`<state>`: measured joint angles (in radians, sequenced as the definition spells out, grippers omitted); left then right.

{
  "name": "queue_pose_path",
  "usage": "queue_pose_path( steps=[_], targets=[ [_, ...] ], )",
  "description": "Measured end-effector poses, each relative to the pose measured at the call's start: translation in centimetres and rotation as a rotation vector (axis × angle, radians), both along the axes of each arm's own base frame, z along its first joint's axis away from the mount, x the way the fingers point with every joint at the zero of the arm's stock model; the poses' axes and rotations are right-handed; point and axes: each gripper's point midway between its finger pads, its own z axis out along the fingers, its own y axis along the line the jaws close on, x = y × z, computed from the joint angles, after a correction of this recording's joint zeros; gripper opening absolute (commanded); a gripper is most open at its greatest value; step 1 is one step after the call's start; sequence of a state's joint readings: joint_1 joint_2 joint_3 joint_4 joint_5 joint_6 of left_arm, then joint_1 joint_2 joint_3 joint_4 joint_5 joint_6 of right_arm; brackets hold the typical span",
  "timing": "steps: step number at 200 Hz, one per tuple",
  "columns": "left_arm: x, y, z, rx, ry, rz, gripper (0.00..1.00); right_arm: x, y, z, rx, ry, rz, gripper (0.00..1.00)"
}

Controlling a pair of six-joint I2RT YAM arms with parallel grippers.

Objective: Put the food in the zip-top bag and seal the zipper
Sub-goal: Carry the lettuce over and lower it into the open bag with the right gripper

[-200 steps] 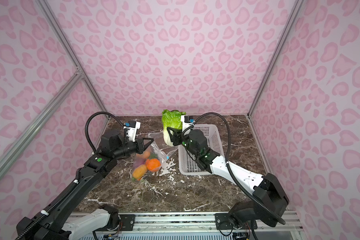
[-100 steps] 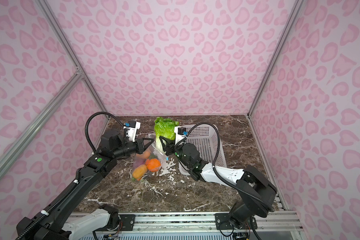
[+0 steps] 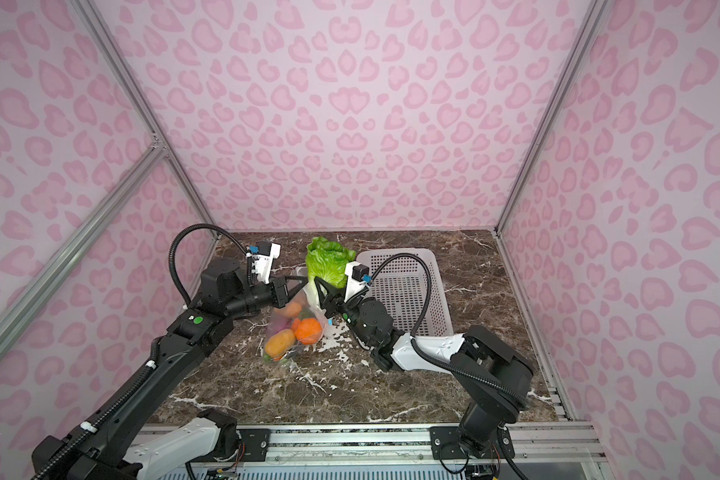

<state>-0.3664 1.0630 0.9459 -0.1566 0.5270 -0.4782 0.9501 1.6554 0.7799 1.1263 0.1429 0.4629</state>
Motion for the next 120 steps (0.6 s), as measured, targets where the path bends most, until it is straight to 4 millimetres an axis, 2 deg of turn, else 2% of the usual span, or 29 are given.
queue_pose_path(
  steps=[25,40,91,120],
  targets=[
    [0.0,0.0,0.0,-0.001,0.002,0.004,0.02,-0.2,0.1,-1.4,-0.005,-0.004,-0.012,0.57],
    [0.1,0.1,0.0,-0.004,0.007,0.008,0.02,0.0,-0.2,-2.0,-0.012,-0.002,-0.026,0.65],
    [0.1,0.1,-0.1,-0.002,0.006,0.014,0.03,-0.2,-0.6,-1.0,-0.045,-0.038,-0.012,0.98],
    [0.1,0.1,-0.1,-0.002,0.005,0.014,0.02,-0.2,-1.0,-0.1,-0.059,-0.046,0.012,0.98]
  ],
)
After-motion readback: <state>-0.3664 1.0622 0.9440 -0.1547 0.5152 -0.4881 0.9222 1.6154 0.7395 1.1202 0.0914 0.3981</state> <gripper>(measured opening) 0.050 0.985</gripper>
